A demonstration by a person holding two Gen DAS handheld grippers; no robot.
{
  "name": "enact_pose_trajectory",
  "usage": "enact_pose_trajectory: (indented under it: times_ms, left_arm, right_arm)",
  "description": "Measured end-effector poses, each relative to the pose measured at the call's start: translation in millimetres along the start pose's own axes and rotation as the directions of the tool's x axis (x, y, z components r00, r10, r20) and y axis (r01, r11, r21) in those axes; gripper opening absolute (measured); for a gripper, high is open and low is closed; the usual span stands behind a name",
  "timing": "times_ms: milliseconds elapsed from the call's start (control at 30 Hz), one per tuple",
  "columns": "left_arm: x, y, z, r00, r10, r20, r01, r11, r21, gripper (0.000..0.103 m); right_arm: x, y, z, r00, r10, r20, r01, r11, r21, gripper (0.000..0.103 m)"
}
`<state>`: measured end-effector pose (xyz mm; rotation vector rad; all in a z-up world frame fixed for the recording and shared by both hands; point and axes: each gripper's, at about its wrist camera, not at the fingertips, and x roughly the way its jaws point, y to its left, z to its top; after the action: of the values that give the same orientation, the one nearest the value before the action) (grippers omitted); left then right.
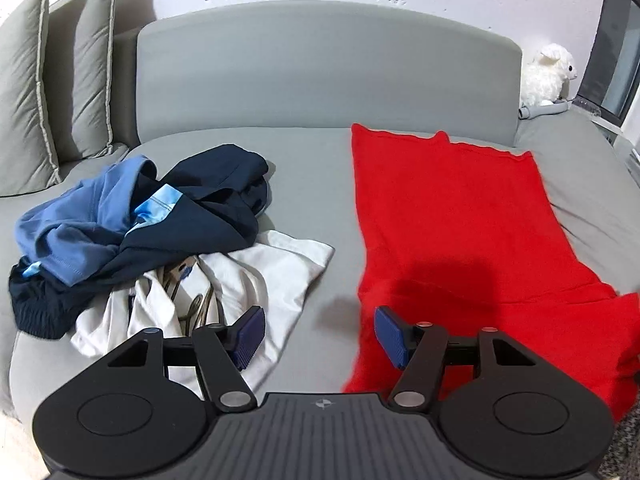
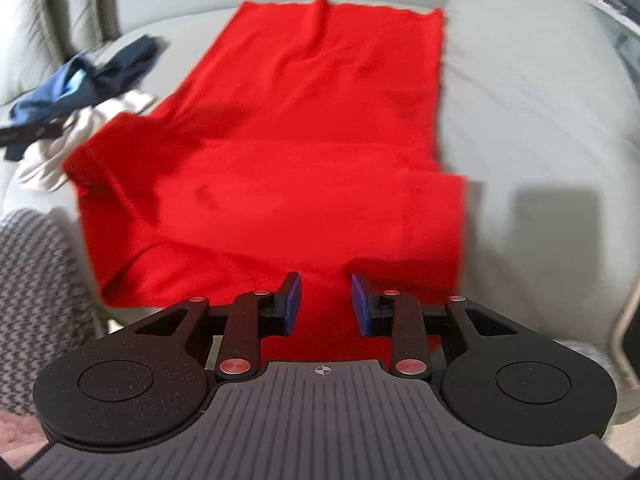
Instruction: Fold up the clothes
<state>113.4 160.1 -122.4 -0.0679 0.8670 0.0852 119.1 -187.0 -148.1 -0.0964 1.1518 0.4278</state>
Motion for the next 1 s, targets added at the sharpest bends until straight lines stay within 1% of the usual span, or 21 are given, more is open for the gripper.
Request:
enact_pose_trajectory:
  times_ms: [100, 133, 167, 200, 233, 267, 333, 367, 400, 433, 467, 500, 567, 600, 633, 733, 767, 833, 867, 900, 1000]
  left_arm:
    - [18.0, -1.0, 0.9, 0.998, -0.052, -0.031, 0.052, 0.999, 0.016, 0.057]
    - [25.3, -3.1, 0.0, 0.994, -0.084, -0.064, 0.086, 0.996, 0.035, 0.046]
    - [33.5, -4.4, -1.0, 0.983, -0.132, -0.125, 0.140, 0.989, 0.054, 0.030]
    - [38.3, -4.5, -1.5, 0.970, -0.166, -0.177, 0.179, 0.982, 0.060, 0.022]
    - [40.7, -4.7, -2.6, 0.940, -0.209, -0.268, 0.236, 0.969, 0.069, 0.019]
    - [39.9, -5.3, -3.8, 0.918, -0.231, -0.323, 0.270, 0.960, 0.080, 0.019]
    - [17.2, -4.7, -7.1, 0.896, -0.245, -0.372, 0.331, 0.925, 0.188, 0.019]
    - [2.6, -3.4, -9.6, 0.892, -0.247, -0.379, 0.356, 0.900, 0.251, 0.020]
    - [-6.9, -1.8, -11.4, 0.894, -0.247, -0.374, 0.365, 0.885, 0.290, 0.020]
    - [-18.6, 0.9, -14.3, 0.905, -0.243, -0.350, 0.365, 0.866, 0.341, 0.023]
    - [-30.1, 4.0, -17.6, 0.924, -0.233, -0.303, 0.345, 0.848, 0.401, 0.028]
    - [-35.3, 5.3, -19.9, 0.942, -0.219, -0.254, 0.315, 0.838, 0.445, 0.030]
    - [-37.5, 4.5, -23.2, 0.967, -0.190, -0.168, 0.251, 0.817, 0.519, 0.031]
    - [-35.5, 2.0, -24.1, 0.972, -0.180, -0.149, 0.232, 0.804, 0.547, 0.031]
    - [-30.5, -2.5, -25.9, 0.974, -0.177, -0.139, 0.225, 0.774, 0.592, 0.031]
    - [-11.7, -13.7, -30.7, 0.967, -0.182, -0.181, 0.256, 0.652, 0.714, 0.030]
    - [-3.2, -16.4, -31.9, 0.960, -0.178, -0.214, 0.279, 0.599, 0.750, 0.027]
    - [7.2, -17.6, -31.5, 0.951, -0.173, -0.256, 0.309, 0.540, 0.783, 0.026]
    - [12.4, -16.8, -29.8, 0.946, -0.176, -0.273, 0.325, 0.518, 0.791, 0.026]
    - [14.8, -15.1, -28.6, 0.942, -0.182, -0.282, 0.335, 0.508, 0.793, 0.026]
    - [23.3, -12.3, -22.0, 0.926, -0.226, -0.302, 0.376, 0.494, 0.784, 0.026]
  right_arm:
    - [7.6, 19.8, 4.0, 1.000, 0.017, -0.013, -0.018, 0.999, -0.031, 0.034]
    - [11.0, 27.4, 5.5, 1.000, 0.019, -0.019, -0.020, 0.999, -0.048, 0.034]
    - [14.7, 34.0, 6.9, 1.000, 0.013, -0.028, -0.015, 0.998, -0.067, 0.034]
    - [17.1, 38.2, 7.1, 0.999, -0.003, -0.040, -0.001, 0.996, -0.085, 0.035]
    - [20.2, 39.7, 7.5, 0.998, -0.026, -0.050, 0.021, 0.995, -0.098, 0.036]
    - [27.6, 41.4, 9.2, 0.994, -0.083, -0.074, 0.074, 0.989, -0.125, 0.036]
    - [36.1, 39.9, 12.0, 0.984, -0.147, -0.102, 0.132, 0.981, -0.143, 0.036]
    - [39.5, 36.6, 12.7, 0.980, -0.157, -0.121, 0.141, 0.981, -0.136, 0.036]
    - [40.7, 34.6, 12.8, 0.979, -0.158, -0.130, 0.141, 0.982, -0.128, 0.036]
    - [42.4, 30.5, 12.4, 0.977, -0.158, -0.144, 0.142, 0.983, -0.116, 0.038]
    - [41.9, 28.4, 12.0, 0.976, -0.160, -0.146, 0.144, 0.983, -0.116, 0.040]
    - [42.6, 27.7, 12.0, 0.976, -0.161, -0.146, 0.145, 0.983, -0.115, 0.040]
    - [42.9, 27.4, 12.0, 0.976, -0.160, -0.146, 0.145, 0.984, -0.105, 0.040]
    - [43.2, 28.0, 12.2, 0.976, -0.160, -0.147, 0.146, 0.984, -0.104, 0.040]
    - [43.5, 29.1, 12.4, 0.976, -0.161, -0.148, 0.147, 0.984, -0.105, 0.040]
    - [44.1, 31.2, 12.8, 0.975, -0.163, -0.152, 0.147, 0.983, -0.109, 0.040]
    - [44.7, 31.0, 13.0, 0.975, -0.162, -0.154, 0.146, 0.983, -0.111, 0.041]
    - [47.5, 26.9, 15.2, 0.974, -0.160, -0.159, 0.145, 0.984, -0.101, 0.043]
    - [47.4, 25.8, 17.2, 0.974, -0.160, -0.161, 0.146, 0.985, -0.095, 0.044]
    - [46.9, 24.4, 17.3, 0.974, -0.160, -0.162, 0.147, 0.985, -0.093, 0.044]
    - [49.3, 22.5, 16.5, 0.972, -0.164, -0.171, 0.153, 0.986, -0.072, 0.047]
